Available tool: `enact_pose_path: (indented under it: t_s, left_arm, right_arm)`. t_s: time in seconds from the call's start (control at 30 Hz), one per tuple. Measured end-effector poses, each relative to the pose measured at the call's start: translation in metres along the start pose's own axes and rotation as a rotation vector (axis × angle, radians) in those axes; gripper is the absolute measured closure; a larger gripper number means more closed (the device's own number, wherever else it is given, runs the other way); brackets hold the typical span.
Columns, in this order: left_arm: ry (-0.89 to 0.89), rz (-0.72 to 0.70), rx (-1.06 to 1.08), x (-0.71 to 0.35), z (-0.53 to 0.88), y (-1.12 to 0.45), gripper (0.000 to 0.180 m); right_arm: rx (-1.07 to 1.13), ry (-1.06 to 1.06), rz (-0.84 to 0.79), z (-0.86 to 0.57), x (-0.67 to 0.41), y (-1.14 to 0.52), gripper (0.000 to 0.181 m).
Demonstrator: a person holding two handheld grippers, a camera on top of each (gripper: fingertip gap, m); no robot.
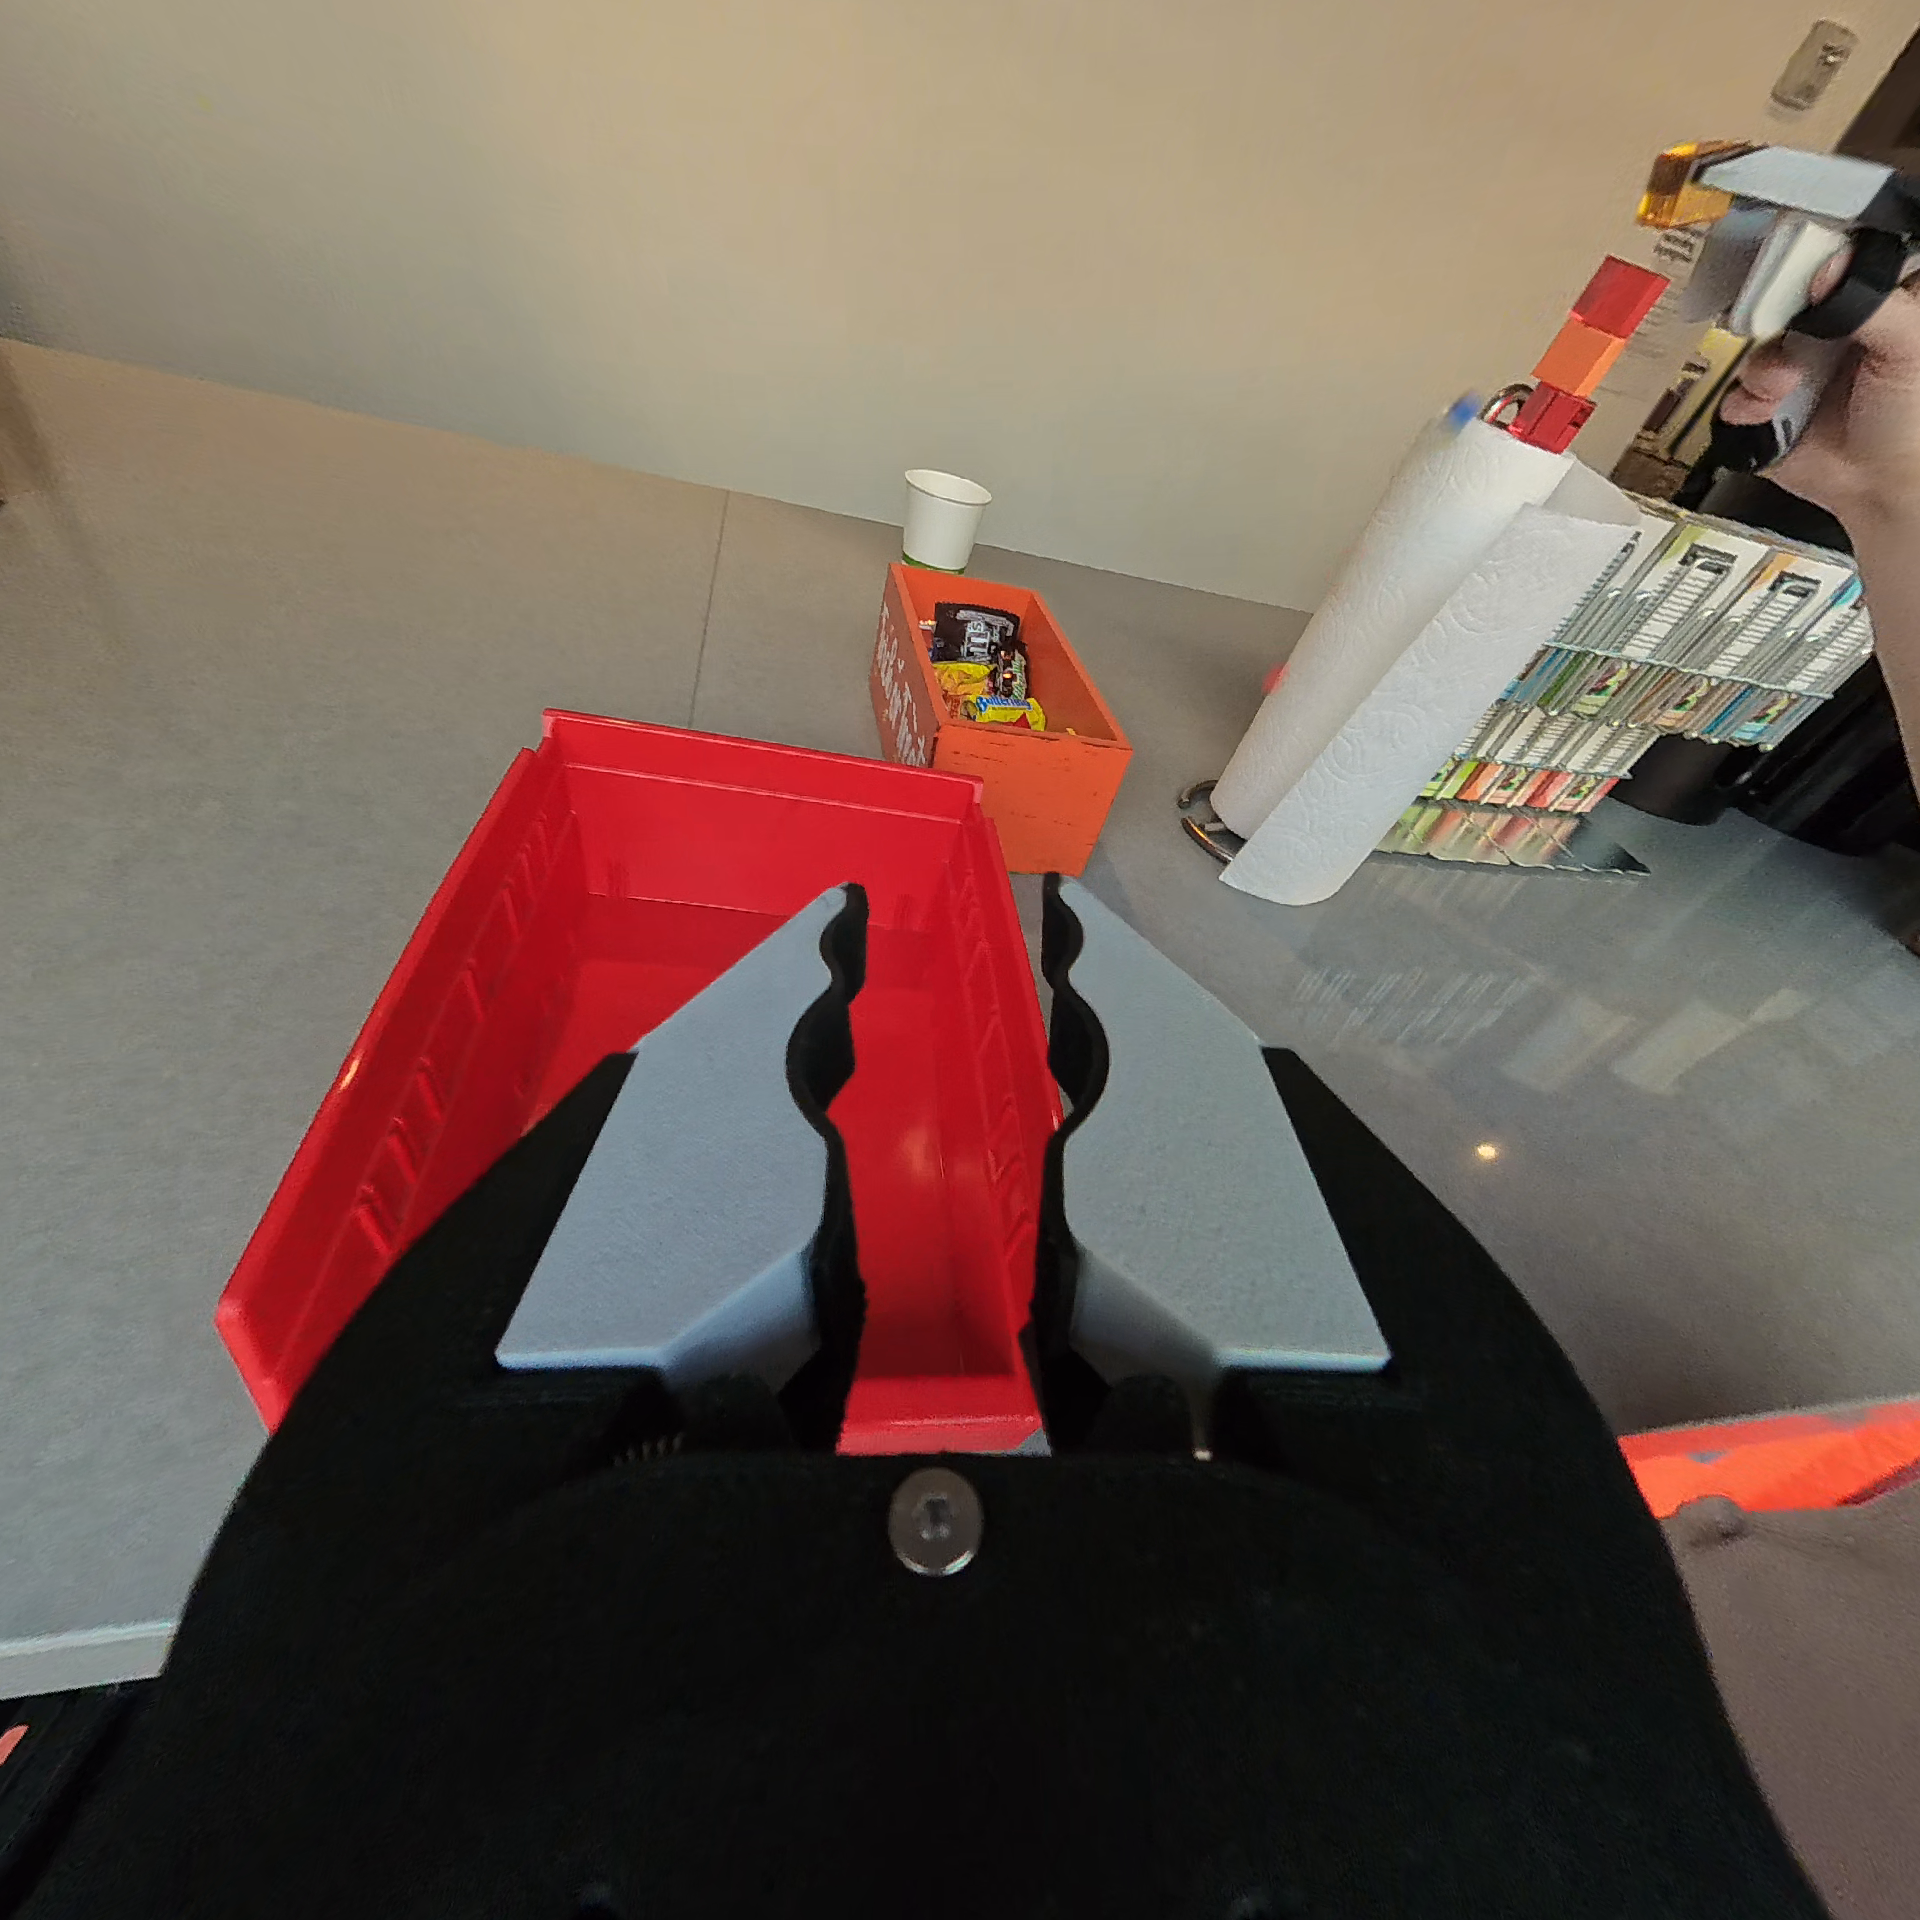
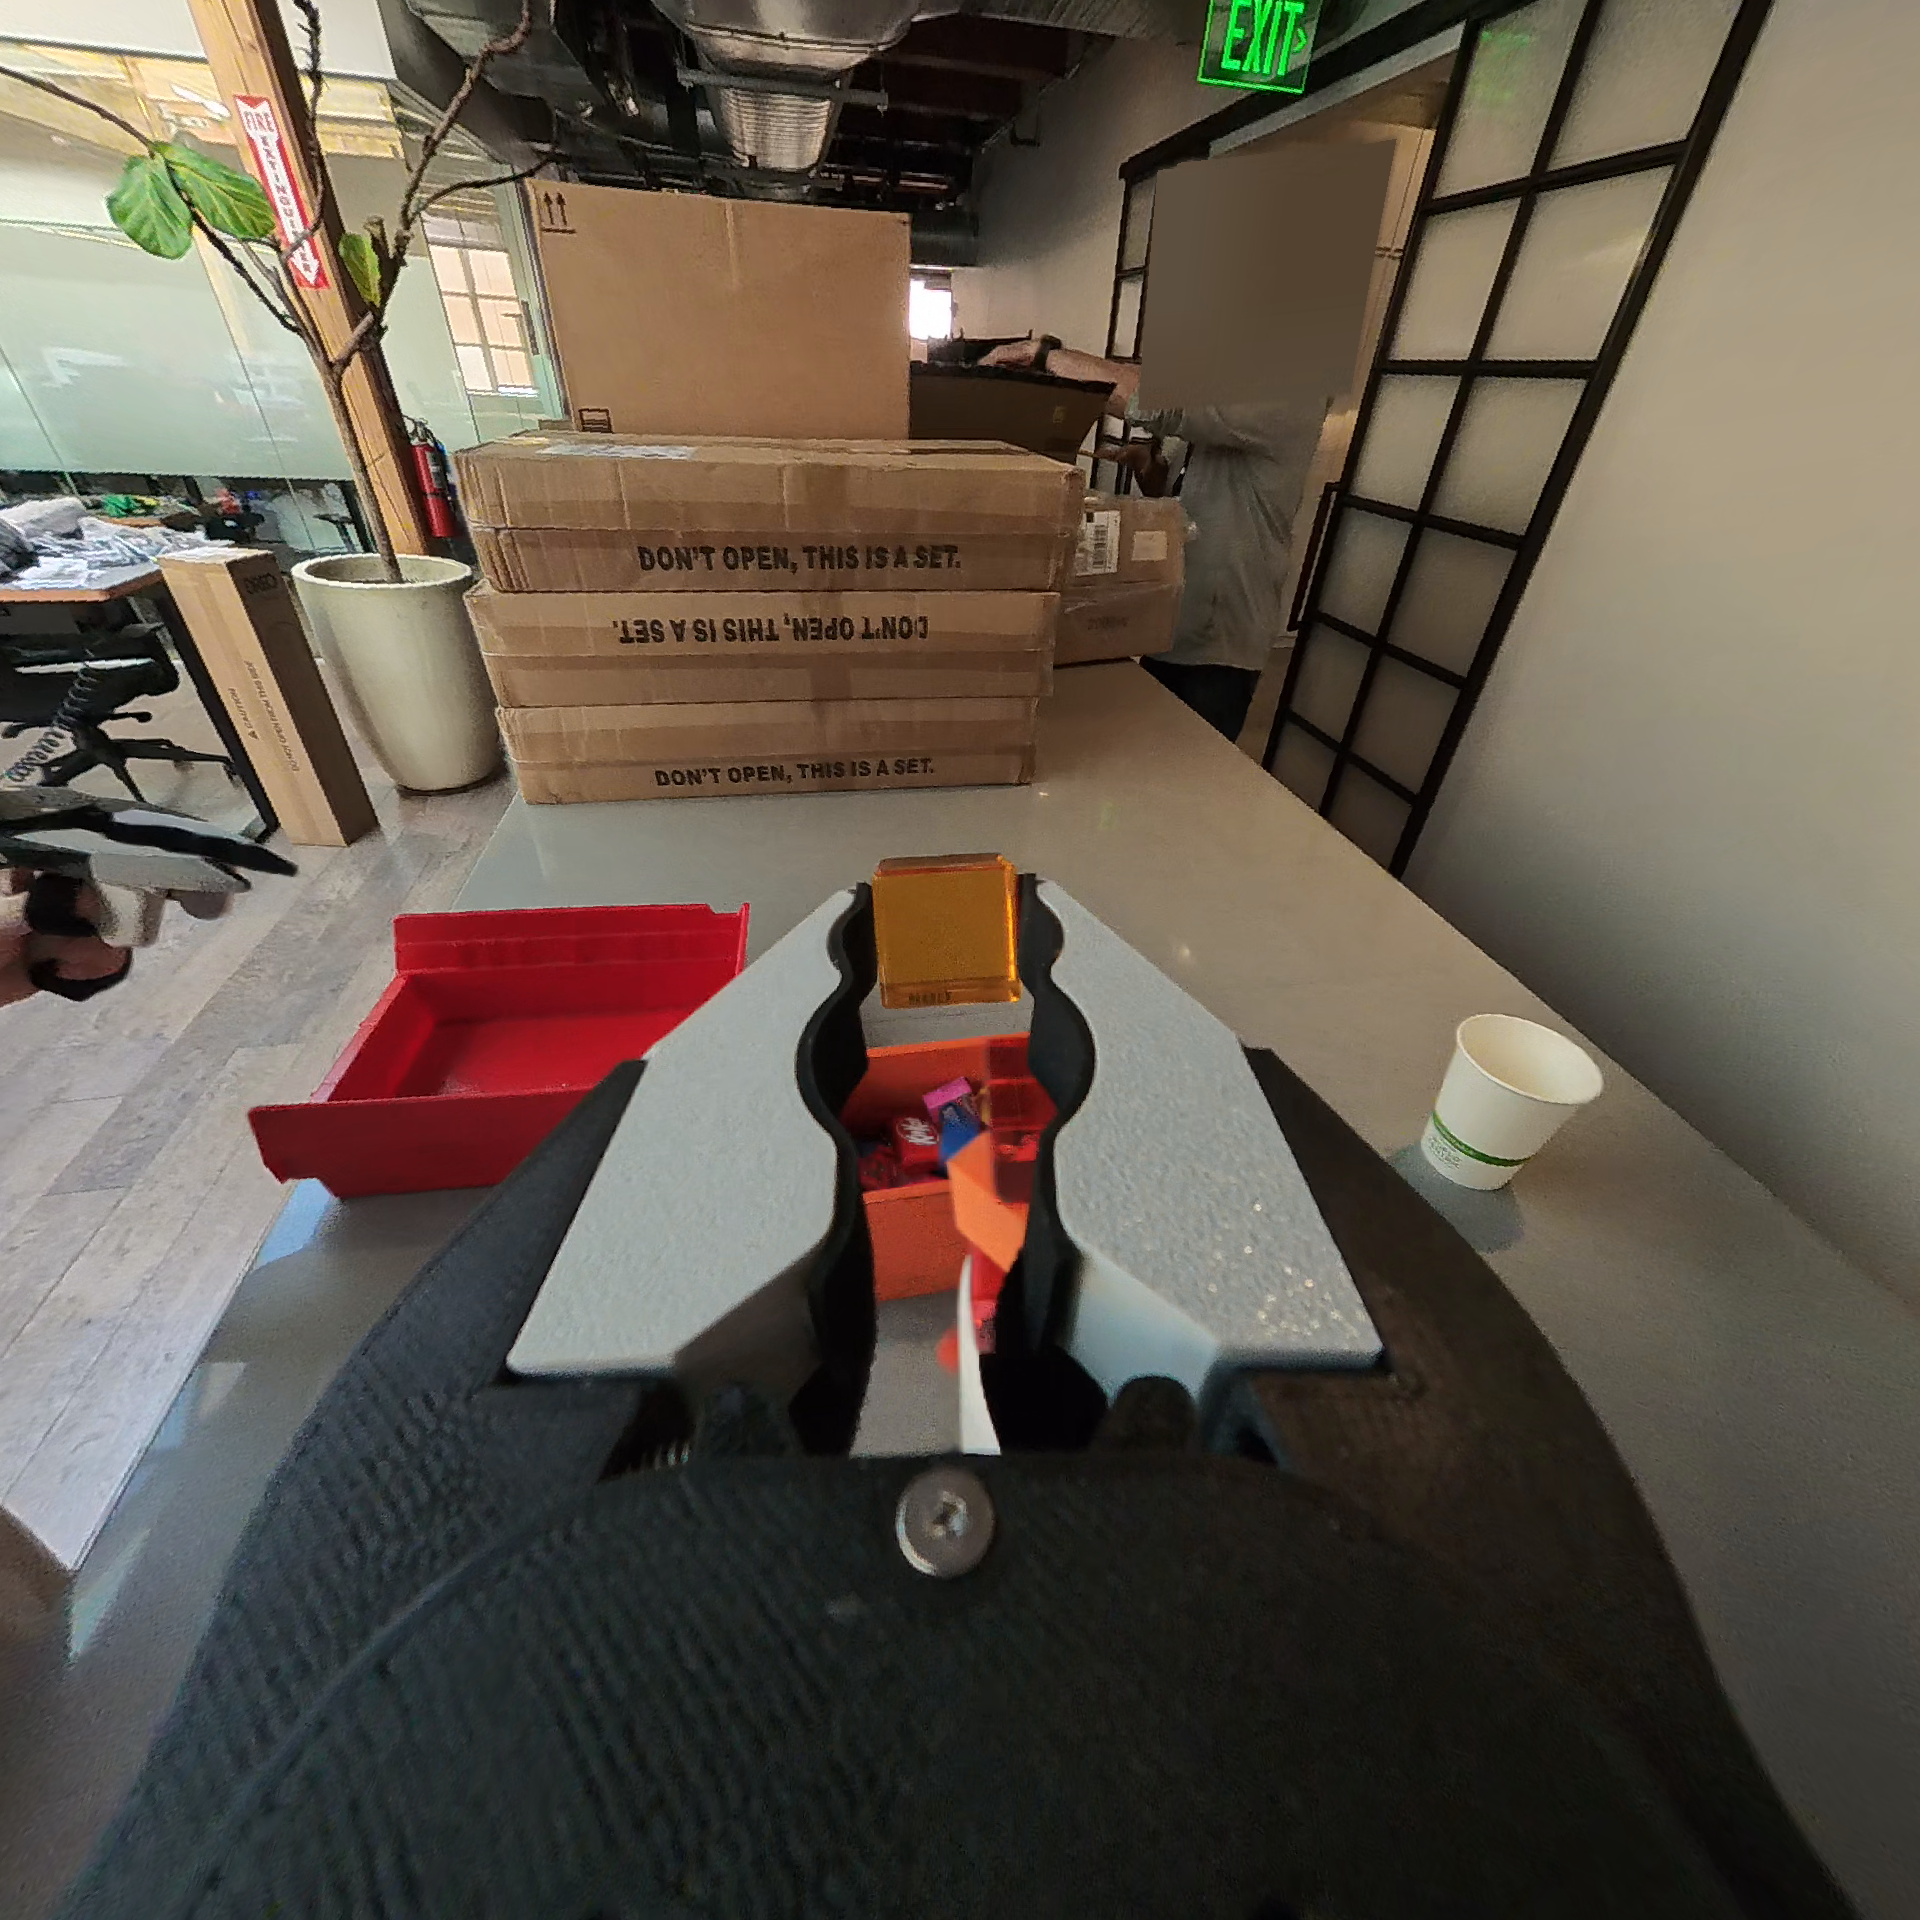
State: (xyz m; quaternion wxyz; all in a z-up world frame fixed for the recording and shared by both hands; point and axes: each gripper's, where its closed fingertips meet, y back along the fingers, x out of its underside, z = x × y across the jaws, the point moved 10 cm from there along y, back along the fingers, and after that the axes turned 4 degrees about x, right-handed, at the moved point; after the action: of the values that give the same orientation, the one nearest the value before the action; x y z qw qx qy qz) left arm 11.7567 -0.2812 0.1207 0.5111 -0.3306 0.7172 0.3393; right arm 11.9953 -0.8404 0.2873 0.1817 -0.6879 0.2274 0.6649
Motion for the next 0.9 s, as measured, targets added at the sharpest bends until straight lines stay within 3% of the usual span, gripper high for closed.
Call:
enact_pose_path:
  t_s: [0.3,0.47,0.67,0.9]
  left_arm:
    - [-0.053,0.158,0.143,0.018,0.008,-0.017,0.147]
    - [-0.063,0.203,0.213,0.027,0.029,-0.018,0.146]
    - [-0.038,0.169,0.250,0.020,0.074,-0.006,0.146]
    - [-0.062,0.259,0.153,0.026,0.118,-0.013,0.142]
  right_arm:
    - [0.100,0.069,-0.010,0.083,-0.010,-0.003,0.156]
    - [0.113,0.006,0.002,0.162,0.006,-0.031,0.156]
    - [-0.012,-0.139,0.213,0.254,0.076,-0.139,0.156]
    - [-0.216,-0.105,0.657,0.325,0.179,-0.274,0.155]
